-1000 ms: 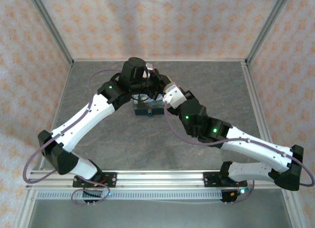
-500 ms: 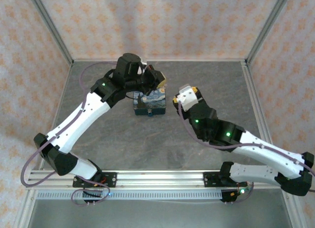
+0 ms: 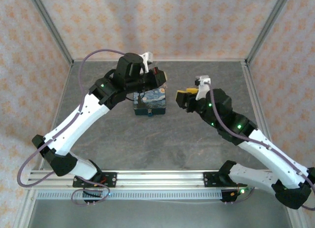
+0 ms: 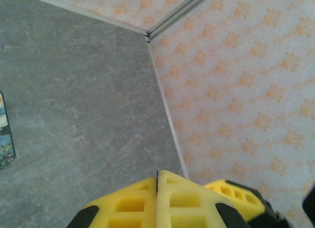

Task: Unlock a padlock with a key

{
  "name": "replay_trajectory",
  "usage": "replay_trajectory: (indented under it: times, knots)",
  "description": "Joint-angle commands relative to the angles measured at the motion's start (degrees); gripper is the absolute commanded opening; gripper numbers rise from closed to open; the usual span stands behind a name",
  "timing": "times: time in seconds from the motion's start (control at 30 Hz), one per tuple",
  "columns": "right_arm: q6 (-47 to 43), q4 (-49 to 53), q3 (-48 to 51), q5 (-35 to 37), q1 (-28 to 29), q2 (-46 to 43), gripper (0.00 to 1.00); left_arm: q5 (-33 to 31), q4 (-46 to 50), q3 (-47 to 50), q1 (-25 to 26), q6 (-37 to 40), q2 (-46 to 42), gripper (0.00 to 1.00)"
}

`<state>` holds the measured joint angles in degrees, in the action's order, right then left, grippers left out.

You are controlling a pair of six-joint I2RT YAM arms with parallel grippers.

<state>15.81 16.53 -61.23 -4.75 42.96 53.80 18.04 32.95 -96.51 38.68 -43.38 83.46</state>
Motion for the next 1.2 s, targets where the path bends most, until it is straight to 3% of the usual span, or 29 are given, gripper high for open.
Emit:
replay_trajectory:
  times: [0.0,0.17,0.33,0.43,0.8,0.9,1.17]
  knots:
    - [15.74,-14.43,4.9,-16.93,-4.8,-0.91,0.52,-3.69,-5.06,3.69,0.61,5.23,-2.96,0.0]
    - [32.34,-36.89,12.8,-26.71,-10.83,-0.02,0.56,-4.05,-12.26,8.37,1.47,4.72,-5.3,0.0]
    - [39.63,-51.89,15.29,-30.79,-11.75,3.71,0.62,-4.23,-14.43,8.69,2.52,4.4,-5.67,0.0]
    - [42.88,-57.86,15.52,-32.04,-11.76,6.43,0.61,-4.03,-16.87,9.75,2.81,3.77,-6.19,0.0]
    - [44.77,-62.17,14.48,-35.48,-11.76,10.41,0.43,-4.36,-21.24,10.84,2.9,1.46,-6.83,0.0]
    - [45.55,-64.06,14.27,-36.67,-11.75,11.2,0.43,-4.32,-21.7,10.56,2.9,1.28,-6.46,0.0]
    - [46.08,-65.04,14.09,-37.95,-11.73,12.2,0.27,-4.81,-22.47,10.94,2.87,0.95,-6.2,0.0]
